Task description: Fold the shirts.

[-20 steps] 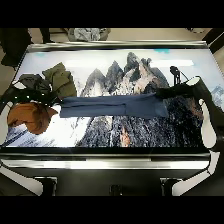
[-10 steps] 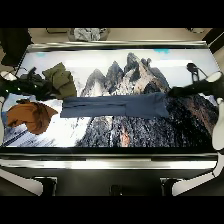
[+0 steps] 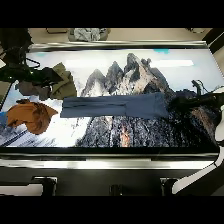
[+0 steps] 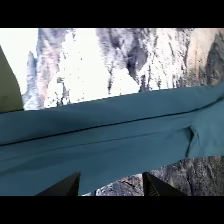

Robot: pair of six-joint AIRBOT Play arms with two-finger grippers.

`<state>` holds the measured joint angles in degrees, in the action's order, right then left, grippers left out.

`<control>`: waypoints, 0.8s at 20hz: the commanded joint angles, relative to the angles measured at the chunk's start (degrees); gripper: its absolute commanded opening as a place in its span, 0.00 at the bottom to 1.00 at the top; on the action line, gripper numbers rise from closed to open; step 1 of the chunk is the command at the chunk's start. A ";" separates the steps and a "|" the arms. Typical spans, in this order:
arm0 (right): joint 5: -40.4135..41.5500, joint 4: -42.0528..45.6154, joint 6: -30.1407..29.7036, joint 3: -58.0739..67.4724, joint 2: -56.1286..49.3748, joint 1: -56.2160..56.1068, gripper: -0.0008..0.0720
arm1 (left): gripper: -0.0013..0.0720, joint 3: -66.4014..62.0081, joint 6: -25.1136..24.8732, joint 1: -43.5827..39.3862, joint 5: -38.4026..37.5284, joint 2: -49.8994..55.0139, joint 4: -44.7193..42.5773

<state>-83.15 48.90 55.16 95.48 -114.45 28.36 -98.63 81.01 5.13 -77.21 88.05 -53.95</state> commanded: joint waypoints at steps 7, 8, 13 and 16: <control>2.08 -3.41 2.93 -0.02 -2.69 -13.22 0.77 | 0.67 -0.02 -0.24 -9.88 0.35 -1.46 -0.02; 2.40 -3.48 2.97 0.04 -2.67 -14.51 0.38 | 0.66 0.17 -1.05 -10.71 0.35 -1.42 -0.02; 4.66 -3.06 3.02 0.02 4.72 -17.66 0.07 | 0.05 6.01 -4.76 -17.75 9.60 0.74 0.02; 4.42 -1.33 4.90 0.02 12.33 -19.08 0.07 | 0.05 10.45 -4.17 -24.74 18.21 6.51 2.45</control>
<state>-78.94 46.74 58.57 95.44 -107.98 10.79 -91.59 77.34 -14.28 -66.98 90.83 -53.54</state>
